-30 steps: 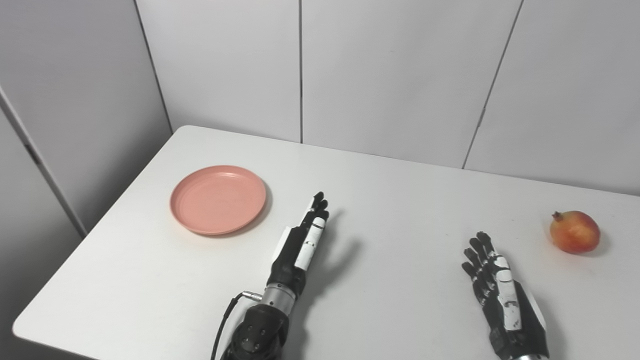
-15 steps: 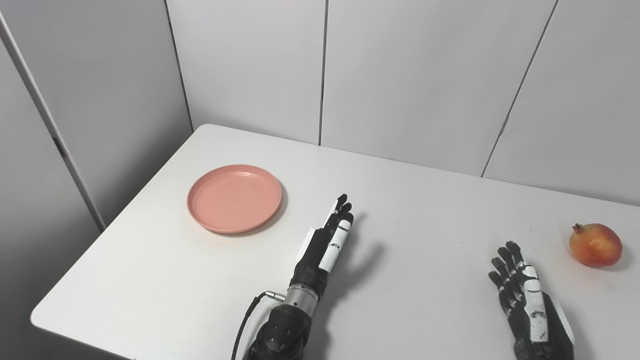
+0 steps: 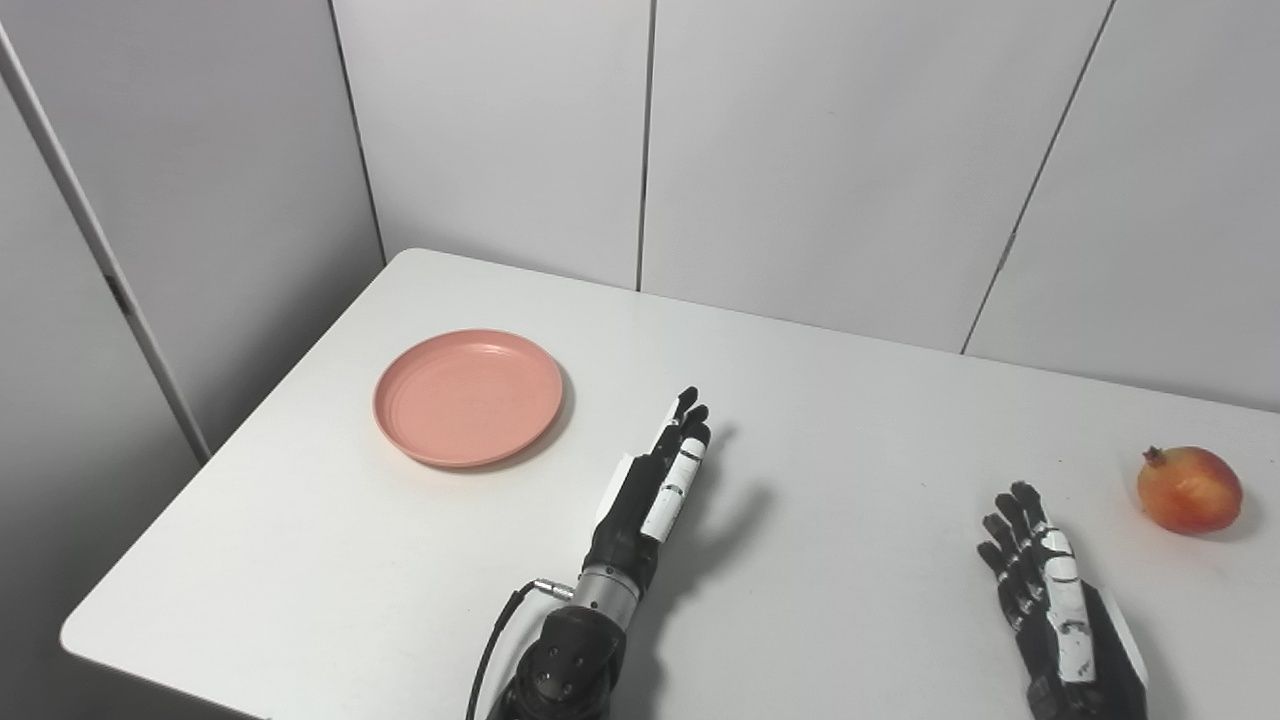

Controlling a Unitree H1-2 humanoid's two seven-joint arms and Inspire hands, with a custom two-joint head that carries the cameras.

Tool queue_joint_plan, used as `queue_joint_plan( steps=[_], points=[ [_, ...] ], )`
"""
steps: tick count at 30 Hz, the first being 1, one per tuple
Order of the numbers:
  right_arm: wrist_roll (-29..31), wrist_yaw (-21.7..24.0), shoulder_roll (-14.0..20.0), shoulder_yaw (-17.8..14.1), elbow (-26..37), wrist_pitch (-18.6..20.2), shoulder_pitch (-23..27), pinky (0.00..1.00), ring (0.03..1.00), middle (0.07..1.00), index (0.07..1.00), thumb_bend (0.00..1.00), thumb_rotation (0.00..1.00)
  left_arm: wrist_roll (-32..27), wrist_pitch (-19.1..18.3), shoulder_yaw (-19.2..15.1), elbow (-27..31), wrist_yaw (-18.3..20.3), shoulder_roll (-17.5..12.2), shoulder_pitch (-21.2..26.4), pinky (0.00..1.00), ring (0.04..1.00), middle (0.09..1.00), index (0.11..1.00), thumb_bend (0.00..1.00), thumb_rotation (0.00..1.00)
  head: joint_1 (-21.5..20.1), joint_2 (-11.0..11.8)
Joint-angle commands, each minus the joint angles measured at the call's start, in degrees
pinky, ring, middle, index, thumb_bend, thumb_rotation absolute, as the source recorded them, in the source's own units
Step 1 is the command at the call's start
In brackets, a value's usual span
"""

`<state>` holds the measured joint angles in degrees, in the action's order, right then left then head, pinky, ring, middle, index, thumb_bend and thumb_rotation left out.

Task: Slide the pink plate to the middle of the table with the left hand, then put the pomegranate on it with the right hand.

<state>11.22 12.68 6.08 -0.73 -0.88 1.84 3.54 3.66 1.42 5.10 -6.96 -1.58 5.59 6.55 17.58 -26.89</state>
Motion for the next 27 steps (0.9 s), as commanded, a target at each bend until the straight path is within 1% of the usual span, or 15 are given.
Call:
queue_joint_plan(
  steps=[1, 4, 11, 20, 23, 27],
  points=[
    [0.2, -0.1, -0.8, 0.1, -1.1, -2.3, 0.2, 1.0, 1.0, 1.0, 1.0, 0.32, 1.0, -0.5, 1.6, -0.2, -2.8, 0.4, -0.4, -1.4, 0.95, 0.958, 0.976, 0.98, 0.39, 1.0, -0.1, 0.1],
    [-0.2, -0.3, -1.1, 0.2, -1.4, -2.6, 0.3, 1.0, 1.0, 1.0, 1.0, 0.31, 1.0, -1.3, 0.2, 0.0, 1.2, 1.4, -0.6, -1.6, 0.95, 0.963, 0.979, 0.984, 0.38, 1.0, 0.0, 0.4],
    [0.1, -0.6, -1.6, 0.1, -1.5, -2.2, 0.5, 1.0, 1.0, 1.0, 1.0, 0.3, 1.0, -2.2, -1.7, 0.1, 7.9, 2.7, -1.2, -1.5, 0.98, 0.972, 0.989, 0.989, 0.41, 1.0, 0.0, 0.8],
    [-0.5, -0.5, -1.4, 0.5, -2.2, -2.8, 0.7, 1.0, 1.0, 1.0, 1.0, 0.31, 1.0, -1.8, -3.6, -0.9, 15.1, 2.1, -1.8, -1.0, 0.93, 0.939, 0.962, 0.958, 0.44, 1.0, 0.0, 0.9],
    [-0.6, -0.7, -1.6, 0.5, -2.5, -2.8, 0.9, 1.0, 1.0, 1.0, 1.0, 0.3, 1.0, -1.2, -4.4, -1.2, 16.9, 2.0, -2.3, -0.2, 0.91, 0.933, 0.954, 0.952, 0.43, 1.0, 0.0, 1.0],
    [-0.5, -0.8, -1.7, 0.4, -2.9, -3.0, 1.1, 1.0, 1.0, 1.0, 1.0, 0.3, 1.0, -1.3, -5.8, -2.0, 18.9, 2.0, -3.1, 1.3, 0.92, 0.926, 0.945, 0.944, 0.44, 1.0, 0.4, 1.3]
  ],
)
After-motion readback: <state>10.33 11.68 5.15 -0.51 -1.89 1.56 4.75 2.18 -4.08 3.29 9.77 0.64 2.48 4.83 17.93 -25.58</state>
